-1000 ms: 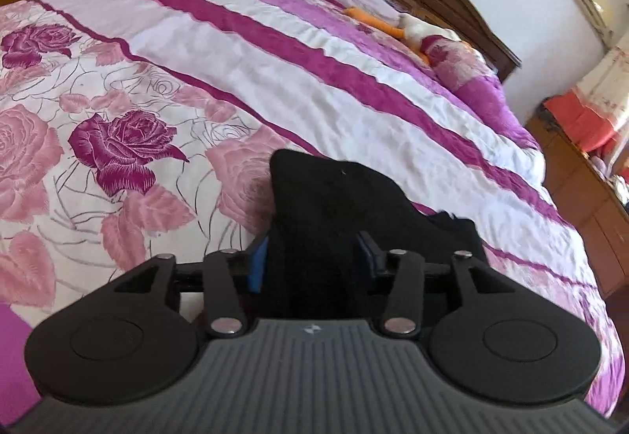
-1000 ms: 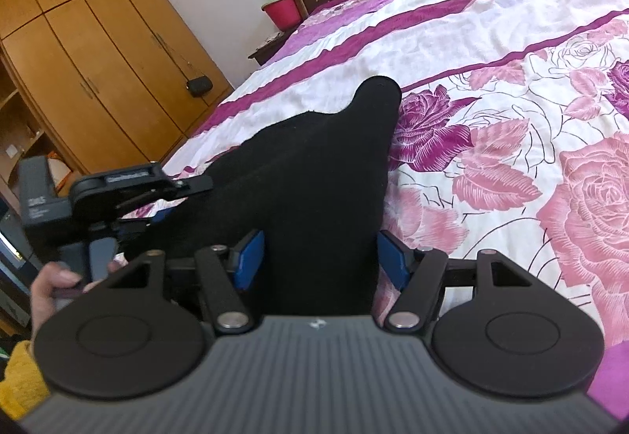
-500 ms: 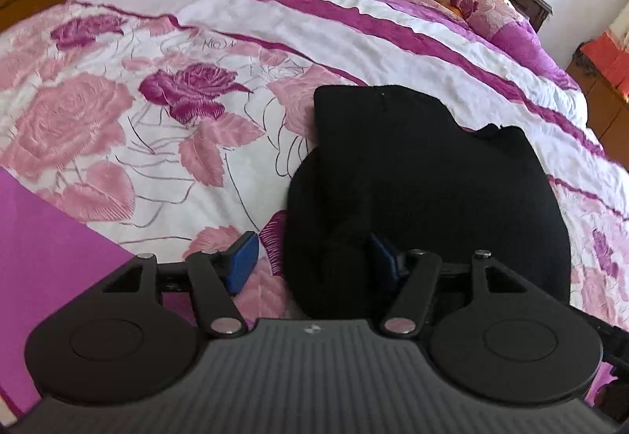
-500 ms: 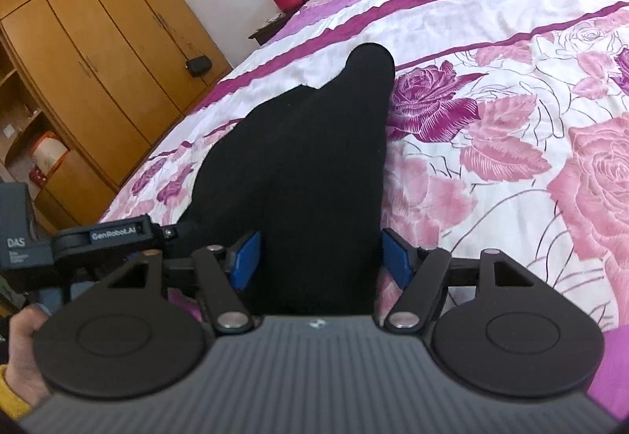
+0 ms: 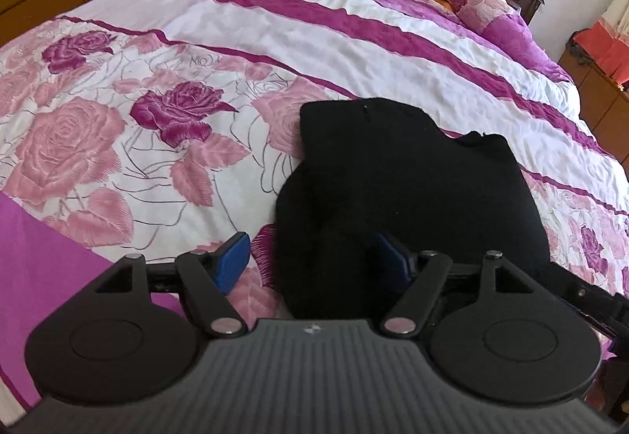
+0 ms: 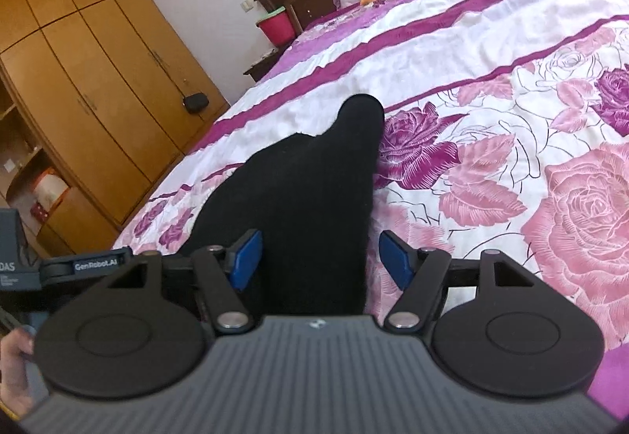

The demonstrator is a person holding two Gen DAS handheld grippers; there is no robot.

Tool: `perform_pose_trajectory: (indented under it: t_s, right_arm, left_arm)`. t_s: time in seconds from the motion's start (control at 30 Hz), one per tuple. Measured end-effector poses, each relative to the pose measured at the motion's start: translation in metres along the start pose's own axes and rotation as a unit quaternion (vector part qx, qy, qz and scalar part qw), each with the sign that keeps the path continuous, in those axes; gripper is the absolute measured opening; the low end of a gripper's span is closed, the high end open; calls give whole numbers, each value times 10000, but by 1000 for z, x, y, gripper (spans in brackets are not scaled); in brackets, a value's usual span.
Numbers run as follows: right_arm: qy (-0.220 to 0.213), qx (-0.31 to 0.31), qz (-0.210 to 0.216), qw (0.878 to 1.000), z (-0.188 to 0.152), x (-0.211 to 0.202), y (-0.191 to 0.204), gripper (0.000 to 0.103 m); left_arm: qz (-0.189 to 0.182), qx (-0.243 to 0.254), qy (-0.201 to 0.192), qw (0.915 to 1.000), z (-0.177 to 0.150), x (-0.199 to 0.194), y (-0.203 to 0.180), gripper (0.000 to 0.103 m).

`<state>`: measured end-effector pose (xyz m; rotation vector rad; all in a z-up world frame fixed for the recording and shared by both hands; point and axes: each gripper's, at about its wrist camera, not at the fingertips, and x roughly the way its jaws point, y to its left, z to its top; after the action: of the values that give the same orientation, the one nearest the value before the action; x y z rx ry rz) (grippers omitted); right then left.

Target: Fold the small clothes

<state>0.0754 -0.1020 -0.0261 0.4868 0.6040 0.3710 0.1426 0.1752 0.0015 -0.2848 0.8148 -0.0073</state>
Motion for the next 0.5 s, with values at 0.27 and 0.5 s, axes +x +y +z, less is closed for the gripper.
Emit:
perform_pose_trajectory:
  t_s: [0.27,0.5]
  right_arm:
    - [282,-120,203,9993,3,27,-3,81]
    - [451,-10,607,9971,-3,50,-7,83]
  left_arm:
    - [-263,-132,102,9995,-1,16,1,80]
    - [-524,-284,68,9982,-7,28,8,86]
